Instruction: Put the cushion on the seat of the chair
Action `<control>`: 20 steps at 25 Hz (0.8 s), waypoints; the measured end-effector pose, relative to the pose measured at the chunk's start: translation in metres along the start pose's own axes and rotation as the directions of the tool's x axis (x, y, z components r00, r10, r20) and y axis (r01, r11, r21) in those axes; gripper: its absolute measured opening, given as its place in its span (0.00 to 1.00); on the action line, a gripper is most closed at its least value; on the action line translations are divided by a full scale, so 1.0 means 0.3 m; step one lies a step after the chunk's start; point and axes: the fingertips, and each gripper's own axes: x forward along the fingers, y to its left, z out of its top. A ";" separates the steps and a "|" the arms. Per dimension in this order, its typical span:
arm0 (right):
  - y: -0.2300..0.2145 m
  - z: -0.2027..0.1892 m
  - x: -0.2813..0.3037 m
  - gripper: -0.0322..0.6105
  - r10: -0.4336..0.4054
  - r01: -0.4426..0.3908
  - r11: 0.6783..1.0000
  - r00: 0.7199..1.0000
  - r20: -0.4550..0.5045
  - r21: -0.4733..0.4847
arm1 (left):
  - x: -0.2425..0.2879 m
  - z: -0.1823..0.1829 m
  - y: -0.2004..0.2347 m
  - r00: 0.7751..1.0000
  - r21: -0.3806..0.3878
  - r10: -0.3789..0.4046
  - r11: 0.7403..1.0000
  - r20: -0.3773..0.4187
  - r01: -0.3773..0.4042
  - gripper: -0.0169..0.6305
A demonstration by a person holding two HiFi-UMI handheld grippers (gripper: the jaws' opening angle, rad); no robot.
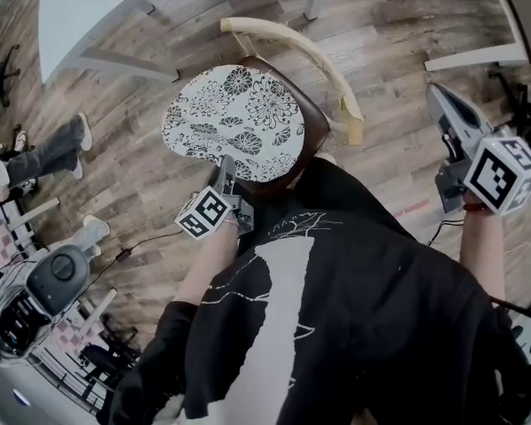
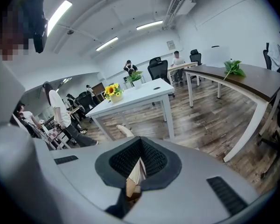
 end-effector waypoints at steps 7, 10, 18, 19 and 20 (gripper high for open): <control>0.009 0.019 0.038 0.07 0.011 -0.011 0.999 1.000 -0.018 -0.034 | -0.006 -0.034 0.065 0.999 -0.004 0.049 0.999 -0.001 -0.049 0.06; 0.021 0.022 0.060 0.07 0.022 -0.024 0.998 0.999 -0.032 -0.053 | -0.016 -0.057 0.099 0.996 0.004 0.090 0.996 -0.017 -0.090 0.06; 0.043 -0.018 0.119 0.07 0.045 -0.049 0.997 0.996 -0.076 -0.058 | -0.015 -0.102 0.161 0.989 -0.017 0.139 0.990 -0.052 -0.140 0.06; 0.046 -0.024 0.127 0.07 0.046 -0.050 0.997 0.996 -0.079 -0.057 | -0.015 -0.112 0.176 0.987 -0.023 0.146 0.989 -0.060 -0.148 0.06; 0.047 -0.031 0.133 0.07 0.046 -0.051 0.997 0.995 -0.083 -0.057 | -0.015 -0.121 0.190 0.986 -0.032 0.150 0.988 -0.068 -0.153 0.06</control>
